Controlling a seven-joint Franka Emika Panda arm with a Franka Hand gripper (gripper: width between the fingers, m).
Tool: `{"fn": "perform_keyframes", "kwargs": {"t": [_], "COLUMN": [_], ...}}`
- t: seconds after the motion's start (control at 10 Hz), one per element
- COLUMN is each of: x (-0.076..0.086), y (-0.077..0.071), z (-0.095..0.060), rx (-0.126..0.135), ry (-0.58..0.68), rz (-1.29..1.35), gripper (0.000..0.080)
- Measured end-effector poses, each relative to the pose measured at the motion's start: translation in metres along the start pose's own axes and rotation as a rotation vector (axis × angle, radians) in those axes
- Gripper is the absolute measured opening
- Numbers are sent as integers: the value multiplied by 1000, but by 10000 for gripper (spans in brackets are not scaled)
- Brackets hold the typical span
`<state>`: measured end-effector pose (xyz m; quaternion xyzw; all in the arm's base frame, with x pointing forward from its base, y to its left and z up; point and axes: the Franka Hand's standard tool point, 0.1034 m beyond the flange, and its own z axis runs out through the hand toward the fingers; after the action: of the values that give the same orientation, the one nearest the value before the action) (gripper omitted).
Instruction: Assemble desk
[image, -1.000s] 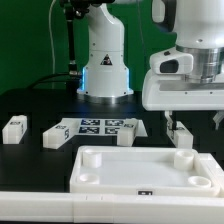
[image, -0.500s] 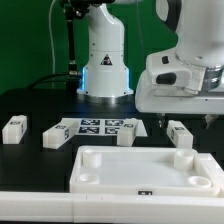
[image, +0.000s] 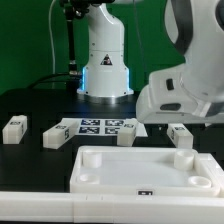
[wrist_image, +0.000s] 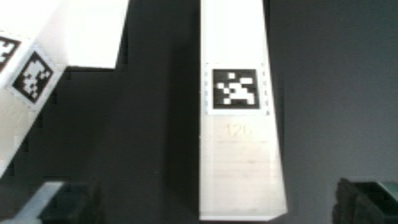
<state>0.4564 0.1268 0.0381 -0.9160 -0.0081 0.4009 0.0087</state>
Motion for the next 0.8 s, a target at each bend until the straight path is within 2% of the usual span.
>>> {"fn": "perform_keyframes", "kwargs": {"t": [0.1, 0.3, 0.8], "x": [-3, 5, 18], "y": [1, -1, -3], "z": [3, 8, 19], "rx": [-5, -10, -11], "ry": [-82, -167, -148], "rz": [0, -5, -7], "gripper": [649, 649, 649]}}
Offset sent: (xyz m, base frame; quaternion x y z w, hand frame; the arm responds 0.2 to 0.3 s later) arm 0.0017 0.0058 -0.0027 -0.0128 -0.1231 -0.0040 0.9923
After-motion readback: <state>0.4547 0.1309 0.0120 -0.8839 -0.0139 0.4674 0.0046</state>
